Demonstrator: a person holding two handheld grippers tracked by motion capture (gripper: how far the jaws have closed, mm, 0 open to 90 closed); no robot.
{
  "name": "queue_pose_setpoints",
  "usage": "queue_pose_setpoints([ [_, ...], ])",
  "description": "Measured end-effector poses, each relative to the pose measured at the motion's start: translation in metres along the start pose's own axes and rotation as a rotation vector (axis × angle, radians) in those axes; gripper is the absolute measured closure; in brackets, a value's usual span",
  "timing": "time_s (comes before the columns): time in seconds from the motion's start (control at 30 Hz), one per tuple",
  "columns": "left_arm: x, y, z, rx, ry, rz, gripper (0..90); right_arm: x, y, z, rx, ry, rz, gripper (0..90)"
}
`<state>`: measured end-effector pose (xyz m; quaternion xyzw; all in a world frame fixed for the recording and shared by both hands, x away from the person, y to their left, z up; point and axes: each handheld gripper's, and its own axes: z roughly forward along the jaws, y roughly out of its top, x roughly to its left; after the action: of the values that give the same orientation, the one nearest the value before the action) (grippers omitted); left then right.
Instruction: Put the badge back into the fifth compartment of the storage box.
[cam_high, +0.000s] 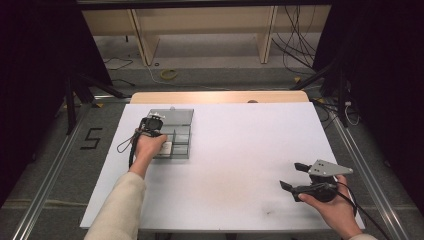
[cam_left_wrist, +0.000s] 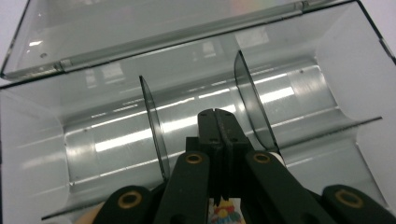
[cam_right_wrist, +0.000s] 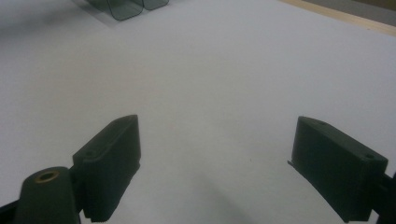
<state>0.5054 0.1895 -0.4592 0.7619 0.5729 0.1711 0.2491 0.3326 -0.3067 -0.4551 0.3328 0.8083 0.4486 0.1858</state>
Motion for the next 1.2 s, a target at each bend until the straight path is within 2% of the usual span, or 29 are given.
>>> queue_pose_setpoints([
  [0.27, -0.002, -0.003, -0.022, -0.111, 0.002, 0.016, 83.3, 0.001, 0.0, 0.001, 0.001, -0.001, 0.001, 16.3],
  [0.43, -0.001, -0.008, -0.037, -0.158, -0.004, 0.0, 74.8, 0.001, 0.0, 0.001, 0.0, 0.0, -0.001, 16.2],
  [0.57, -0.003, -0.009, -0.048, -0.198, -0.02, -0.001, 63.1, 0.001, 0.0, 0.001, -0.001, -0.002, -0.002, 16.3],
  [0.7, -0.009, -0.011, -0.054, -0.21, -0.053, 0.015, 54.0, 0.001, 0.0, 0.0, 0.001, -0.004, 0.001, 16.2],
  [0.77, -0.011, -0.012, -0.056, -0.209, -0.067, 0.037, 50.6, 0.001, 0.0, 0.0, 0.001, -0.004, 0.001, 16.2],
  [0.9, -0.017, -0.015, -0.061, -0.229, -0.086, 0.044, 44.1, 0.001, 0.0, 0.0, 0.001, -0.005, 0.001, 16.3],
  [1.07, -0.022, -0.019, -0.067, -0.247, -0.108, 0.054, 39.5, 0.001, 0.0, 0.0, 0.0, -0.005, 0.0, 16.3],
  [1.2, -0.026, -0.021, -0.071, -0.252, -0.129, 0.077, 36.3, 0.001, 0.0, 0.0, -0.001, -0.004, 0.001, 16.3],
])
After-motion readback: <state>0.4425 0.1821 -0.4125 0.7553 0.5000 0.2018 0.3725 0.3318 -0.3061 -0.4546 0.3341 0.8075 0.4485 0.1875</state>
